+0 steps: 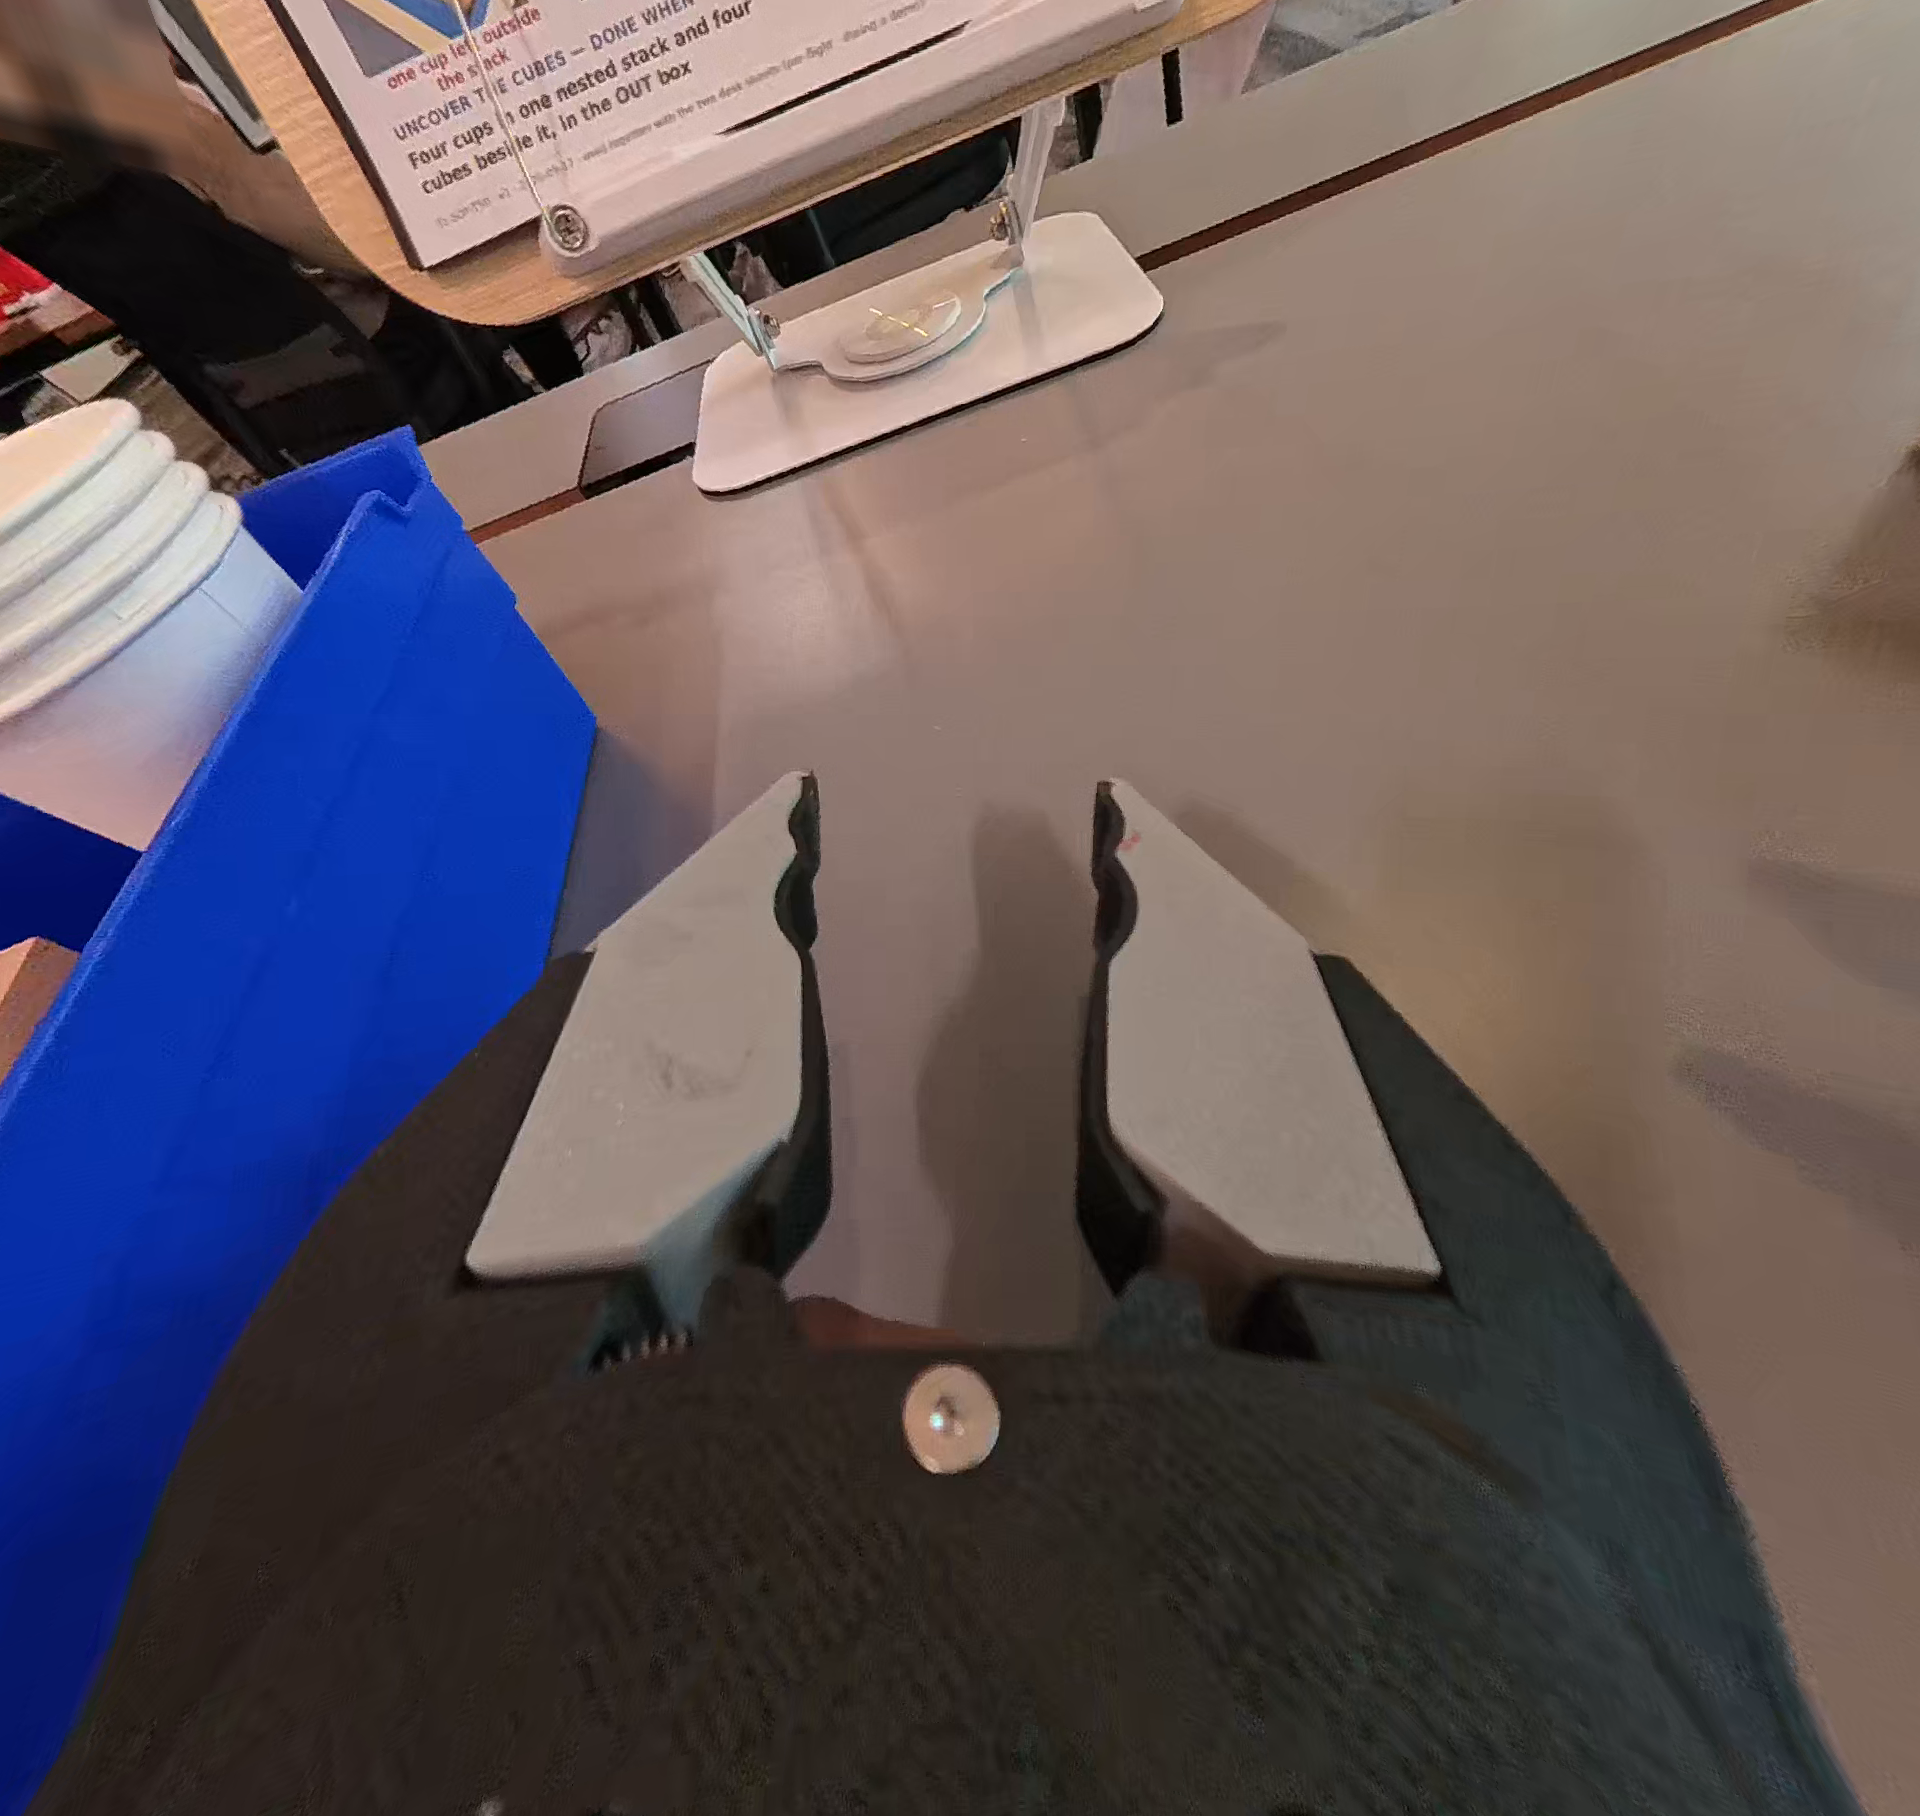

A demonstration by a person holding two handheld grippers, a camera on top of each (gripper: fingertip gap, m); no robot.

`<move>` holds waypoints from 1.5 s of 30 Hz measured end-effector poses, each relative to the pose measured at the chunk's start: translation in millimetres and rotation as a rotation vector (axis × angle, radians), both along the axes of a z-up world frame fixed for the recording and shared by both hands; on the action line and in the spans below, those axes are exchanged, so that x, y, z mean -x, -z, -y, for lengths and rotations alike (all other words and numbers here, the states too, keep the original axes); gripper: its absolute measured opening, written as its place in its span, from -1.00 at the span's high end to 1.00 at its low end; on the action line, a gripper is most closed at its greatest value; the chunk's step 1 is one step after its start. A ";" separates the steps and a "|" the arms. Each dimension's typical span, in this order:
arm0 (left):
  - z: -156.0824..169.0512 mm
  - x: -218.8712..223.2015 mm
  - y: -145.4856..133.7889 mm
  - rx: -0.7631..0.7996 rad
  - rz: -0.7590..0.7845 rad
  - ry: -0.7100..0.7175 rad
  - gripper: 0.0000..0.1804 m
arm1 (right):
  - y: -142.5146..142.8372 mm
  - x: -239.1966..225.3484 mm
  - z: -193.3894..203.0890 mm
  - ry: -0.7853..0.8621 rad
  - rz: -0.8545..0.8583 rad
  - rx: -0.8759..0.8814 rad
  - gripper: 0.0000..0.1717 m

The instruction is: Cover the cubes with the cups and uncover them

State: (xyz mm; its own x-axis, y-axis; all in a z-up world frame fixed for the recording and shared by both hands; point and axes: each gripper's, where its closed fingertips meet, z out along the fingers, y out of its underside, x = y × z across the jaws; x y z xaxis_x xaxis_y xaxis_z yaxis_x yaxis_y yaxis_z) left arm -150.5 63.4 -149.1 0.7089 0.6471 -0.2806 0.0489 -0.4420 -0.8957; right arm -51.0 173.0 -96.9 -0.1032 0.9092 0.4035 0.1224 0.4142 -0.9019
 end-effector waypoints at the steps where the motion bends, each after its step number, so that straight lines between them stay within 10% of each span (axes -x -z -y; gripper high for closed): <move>1: 0.8 -1.3 -1.5 -0.011 -0.003 0.005 0.43 | 9.3 -3.9 13.9 -0.053 0.039 0.029 0.44; 13: 33.3 -60.6 13.9 -0.018 0.187 0.041 0.05 | 37.4 -1.7 18.1 -0.116 0.165 0.052 0.41; 24: 141.0 26.7 -118.8 -0.071 0.023 -0.210 0.09 | 42.9 5.0 27.6 -0.098 0.160 0.019 0.39; 38: 168.3 96.1 29.1 0.301 0.537 -0.297 0.33 | 40.6 6.1 23.0 -0.072 0.142 -0.007 0.37; 45: 176.8 99.5 28.2 0.399 0.467 -0.263 0.32 | 35.9 5.4 22.2 -0.073 0.130 -0.002 0.38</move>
